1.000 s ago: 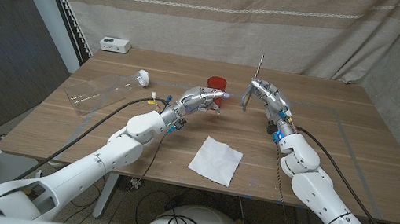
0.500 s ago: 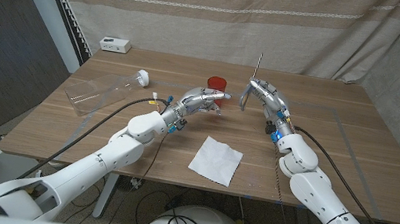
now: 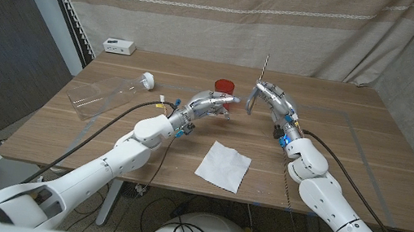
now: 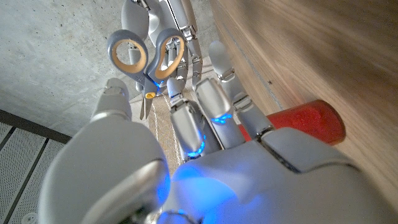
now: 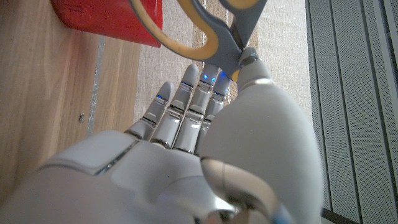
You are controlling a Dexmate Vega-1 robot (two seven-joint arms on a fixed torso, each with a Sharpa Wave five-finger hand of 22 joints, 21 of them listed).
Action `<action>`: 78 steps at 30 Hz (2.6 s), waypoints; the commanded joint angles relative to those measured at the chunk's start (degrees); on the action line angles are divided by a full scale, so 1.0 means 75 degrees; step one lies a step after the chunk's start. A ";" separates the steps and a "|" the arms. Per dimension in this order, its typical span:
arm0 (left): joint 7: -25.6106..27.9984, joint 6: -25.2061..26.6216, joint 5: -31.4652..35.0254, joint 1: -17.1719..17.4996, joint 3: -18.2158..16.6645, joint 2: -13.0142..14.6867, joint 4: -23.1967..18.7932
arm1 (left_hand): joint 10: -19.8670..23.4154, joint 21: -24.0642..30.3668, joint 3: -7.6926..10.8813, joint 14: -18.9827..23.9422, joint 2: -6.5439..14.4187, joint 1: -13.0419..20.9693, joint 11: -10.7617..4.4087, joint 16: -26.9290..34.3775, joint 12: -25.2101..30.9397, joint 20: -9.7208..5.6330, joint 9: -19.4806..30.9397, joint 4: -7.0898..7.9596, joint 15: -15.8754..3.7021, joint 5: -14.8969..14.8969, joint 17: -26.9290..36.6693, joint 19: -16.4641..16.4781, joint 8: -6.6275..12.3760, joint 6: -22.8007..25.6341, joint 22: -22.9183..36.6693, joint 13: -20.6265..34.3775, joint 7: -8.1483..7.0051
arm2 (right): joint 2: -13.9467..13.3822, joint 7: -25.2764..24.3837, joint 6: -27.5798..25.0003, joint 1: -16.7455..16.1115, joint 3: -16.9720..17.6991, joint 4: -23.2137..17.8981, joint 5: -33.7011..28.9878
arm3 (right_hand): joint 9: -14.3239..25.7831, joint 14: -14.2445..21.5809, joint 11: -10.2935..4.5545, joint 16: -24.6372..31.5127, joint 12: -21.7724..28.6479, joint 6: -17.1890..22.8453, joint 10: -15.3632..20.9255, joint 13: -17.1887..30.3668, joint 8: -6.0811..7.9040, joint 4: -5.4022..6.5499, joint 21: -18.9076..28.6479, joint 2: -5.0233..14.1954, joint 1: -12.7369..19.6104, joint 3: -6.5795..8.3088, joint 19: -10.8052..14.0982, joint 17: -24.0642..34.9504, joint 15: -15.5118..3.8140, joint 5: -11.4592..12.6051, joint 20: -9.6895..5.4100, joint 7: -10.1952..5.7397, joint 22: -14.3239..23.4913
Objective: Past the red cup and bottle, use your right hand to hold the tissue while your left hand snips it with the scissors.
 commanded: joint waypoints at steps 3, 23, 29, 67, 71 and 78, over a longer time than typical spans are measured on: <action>-0.0087 -0.0058 0.0075 -0.0124 0.0092 -0.0102 0.0155 | 0.0022 0.0074 0.0032 0.0010 0.0009 0.0105 0.0012 0.0089 0.0022 -0.0880 0.0012 0.0030 -0.0026 -0.0014 0.0039 -0.0050 -0.0013 0.0018 -0.0007 0.0013 0.0003 | 0.0048 0.0021 0.0079 0.0022 -0.0064 0.0032 -0.0074 | 0.0009 -0.0071 -0.0672 -0.0034 0.0036 0.0112 0.0681 0.0037 0.0036 0.0022 0.0011 0.0920 0.0840 0.0007 -0.0061 0.0011 -0.1227 0.0056 -0.0360 -0.0148 -0.0012; -0.0054 -0.0035 0.0161 -0.0135 0.0131 -0.0094 0.0184 | 0.0029 0.0174 0.0033 -0.0001 -0.0020 0.0125 0.0005 0.0094 0.0042 -0.0878 0.0010 0.0055 -0.0025 -0.0018 0.0026 -0.0087 -0.0024 -0.0028 -0.0113 0.0030 -0.0017 | 0.0025 0.0087 0.0050 0.0074 -0.0170 0.0042 -0.0182 | -0.0035 -0.0127 -0.0671 -0.0075 0.0010 0.0137 0.0697 0.0023 0.0078 0.0032 -0.0001 0.0930 0.0814 -0.0005 -0.0200 0.0031 -0.1225 0.0064 -0.0257 -0.0177 -0.0079; -0.0072 -0.0085 0.0207 -0.0164 0.0153 -0.0109 0.0232 | 0.0036 0.0177 0.0025 -0.0002 -0.0030 0.0107 0.0002 0.0104 0.0052 -0.0874 0.0009 0.0064 -0.0025 -0.0021 0.0032 -0.0100 -0.0037 -0.0069 -0.0134 0.0045 -0.0028 | 0.0014 0.0089 0.0046 0.0095 -0.0201 0.0067 -0.0246 | -0.0047 -0.0140 -0.0673 -0.0084 0.0006 0.0139 0.0690 0.0030 0.0086 0.0032 -0.0006 0.0929 0.0812 -0.0008 -0.0239 0.0037 -0.1225 0.0068 -0.0216 -0.0182 -0.0092; 0.0176 -0.0128 0.0536 -0.0103 0.0204 -0.0002 -0.0018 | 0.0028 0.0300 0.0031 0.0006 -0.0062 0.0173 -0.0009 0.0178 0.0046 -0.0882 0.0003 0.0045 -0.0026 -0.0020 0.0060 -0.0183 0.0003 -0.0059 -0.0266 0.0046 0.0042 | -0.0223 -0.0248 0.0001 -0.0053 -0.0234 -0.0236 -0.0828 | -0.0286 -0.0150 -0.0655 -0.0083 -0.0152 0.0518 0.0787 -0.0192 0.0222 -0.0018 -0.0123 0.0834 0.0863 -0.0064 -0.0803 0.0163 -0.1227 0.0172 0.0183 -0.0332 -0.0176; 0.0256 -0.0150 0.0585 -0.0059 0.0207 -0.0003 -0.0064 | 0.0027 0.0312 0.0034 0.0004 -0.0062 0.0184 -0.0015 0.0182 0.0057 -0.0882 0.0002 0.0042 -0.0026 -0.0020 0.0056 -0.0185 0.0004 -0.0048 -0.0268 0.0066 0.0053 | -0.0242 -0.0313 0.0033 -0.0099 -0.0226 -0.0275 -0.0913 | -0.0345 -0.0163 -0.0646 -0.0093 -0.0207 0.0574 0.0785 -0.0259 0.0226 -0.0016 -0.0190 0.0832 0.0872 -0.0071 -0.0980 0.0174 -0.1226 0.0196 0.0360 -0.0454 -0.0198; 0.0341 -0.0166 0.0667 -0.0042 0.0213 0.0011 -0.0114 | 0.0023 0.0340 0.0048 0.0032 -0.0048 0.0216 -0.0025 0.0210 0.0070 -0.0876 -0.0001 0.0041 -0.0025 -0.0028 0.0070 -0.0194 -0.0021 -0.0084 -0.0301 0.0106 0.0068 | -0.0264 -0.0498 0.0007 -0.0159 -0.0215 -0.0385 -0.1078 | -0.0508 -0.0329 -0.0624 -0.0173 -0.0309 0.0724 0.0849 -0.0425 0.0214 -0.0017 -0.0356 0.0777 0.0875 -0.0117 -0.1329 0.0189 -0.1218 0.0234 0.0764 -0.0676 -0.0255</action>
